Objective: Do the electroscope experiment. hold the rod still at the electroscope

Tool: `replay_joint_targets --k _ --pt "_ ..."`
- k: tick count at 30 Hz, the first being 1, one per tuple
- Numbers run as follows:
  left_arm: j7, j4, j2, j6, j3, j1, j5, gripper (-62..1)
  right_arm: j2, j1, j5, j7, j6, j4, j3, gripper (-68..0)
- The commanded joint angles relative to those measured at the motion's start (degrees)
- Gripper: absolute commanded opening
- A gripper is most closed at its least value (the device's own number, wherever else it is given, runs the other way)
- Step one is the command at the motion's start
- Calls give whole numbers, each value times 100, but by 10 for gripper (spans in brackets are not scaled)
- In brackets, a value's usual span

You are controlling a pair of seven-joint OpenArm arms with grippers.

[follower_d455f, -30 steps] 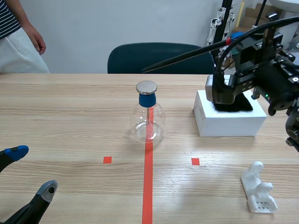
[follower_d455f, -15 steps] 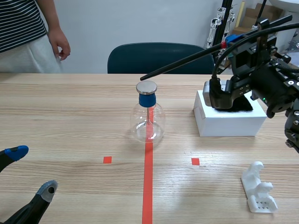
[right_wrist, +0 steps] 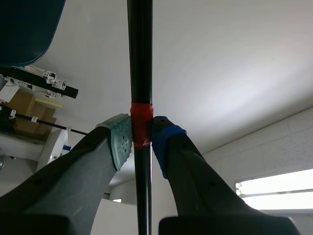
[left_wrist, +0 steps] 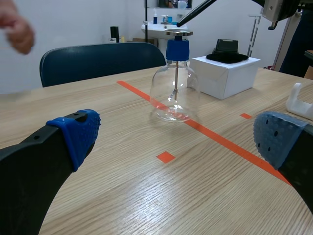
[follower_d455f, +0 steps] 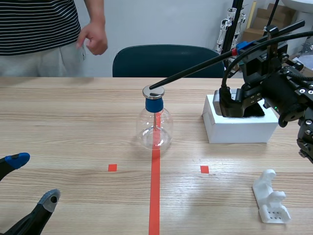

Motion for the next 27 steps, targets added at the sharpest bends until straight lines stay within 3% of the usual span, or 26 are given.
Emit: replay_joint_targets --k 1,27 --pt "-101 109 -50 7 -15 -17 -55 14 15 96 2 -98 -83 63 33 -624" --pt "-101 109 -50 7 -15 -17 -55 14 17 96 87 -101 -109 63 33 -624"
